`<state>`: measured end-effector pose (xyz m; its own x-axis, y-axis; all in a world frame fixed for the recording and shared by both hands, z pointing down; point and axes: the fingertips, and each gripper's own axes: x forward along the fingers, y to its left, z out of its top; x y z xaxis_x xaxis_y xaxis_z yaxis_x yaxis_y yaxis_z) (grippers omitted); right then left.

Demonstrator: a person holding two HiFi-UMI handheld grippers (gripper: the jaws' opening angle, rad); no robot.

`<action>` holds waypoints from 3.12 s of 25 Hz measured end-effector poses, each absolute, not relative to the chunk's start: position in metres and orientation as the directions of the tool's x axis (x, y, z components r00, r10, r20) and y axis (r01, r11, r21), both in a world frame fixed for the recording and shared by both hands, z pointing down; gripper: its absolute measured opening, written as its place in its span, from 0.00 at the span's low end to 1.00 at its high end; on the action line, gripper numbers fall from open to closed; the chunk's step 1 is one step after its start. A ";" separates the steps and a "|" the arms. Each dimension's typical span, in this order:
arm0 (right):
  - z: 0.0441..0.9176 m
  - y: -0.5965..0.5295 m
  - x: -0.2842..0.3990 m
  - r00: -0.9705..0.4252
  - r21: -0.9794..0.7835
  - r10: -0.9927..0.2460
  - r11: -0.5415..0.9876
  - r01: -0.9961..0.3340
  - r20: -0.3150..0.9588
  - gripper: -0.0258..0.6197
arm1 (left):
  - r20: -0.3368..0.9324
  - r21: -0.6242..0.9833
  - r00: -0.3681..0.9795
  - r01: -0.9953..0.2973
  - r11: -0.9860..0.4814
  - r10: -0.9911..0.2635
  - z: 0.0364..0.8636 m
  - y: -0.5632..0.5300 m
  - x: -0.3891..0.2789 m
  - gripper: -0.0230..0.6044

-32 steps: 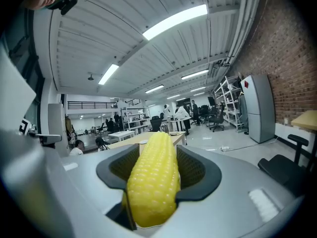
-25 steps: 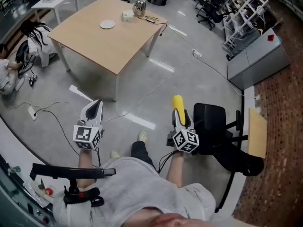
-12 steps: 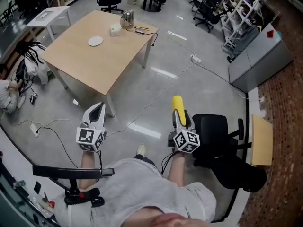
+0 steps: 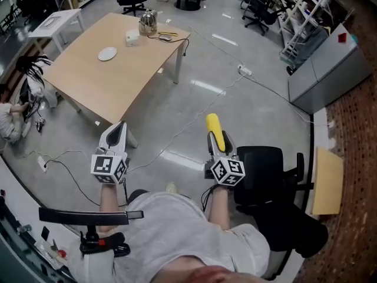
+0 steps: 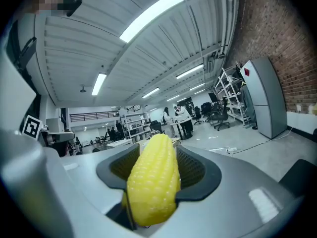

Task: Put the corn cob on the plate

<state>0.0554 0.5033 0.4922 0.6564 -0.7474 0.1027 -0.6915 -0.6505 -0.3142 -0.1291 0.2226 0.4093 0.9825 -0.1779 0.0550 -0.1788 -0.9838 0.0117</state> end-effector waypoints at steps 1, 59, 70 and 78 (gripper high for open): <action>0.493 0.505 0.061 0.651 -0.315 -0.752 -0.646 -0.695 0.103 0.41 | 0.057 0.008 0.982 -0.179 -0.984 -0.178 0.409 0.227 -0.123 0.07; 0.483 0.055 0.277 0.250 -0.278 -0.957 -0.282 -0.918 0.146 0.41 | 0.092 0.057 0.860 -0.508 -0.860 -0.502 0.444 -0.122 0.029 0.07; 0.485 -0.073 0.266 0.043 -0.260 -0.990 -0.076 -0.963 0.131 0.41 | 0.109 0.059 0.728 -0.685 -0.727 -0.677 0.453 -0.174 -0.024 0.07; 0.504 -0.167 0.287 -0.064 -0.286 -0.988 0.021 -0.958 0.142 0.41 | 0.155 0.061 0.639 -0.767 -0.638 -0.753 0.465 -0.213 -0.022 0.07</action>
<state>0.2868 -0.1672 0.5042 -0.0639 -0.9878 0.1420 -0.9580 0.0208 -0.2859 -0.0222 -0.2129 0.4649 0.6390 -0.7533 0.1553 -0.7674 -0.6383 0.0611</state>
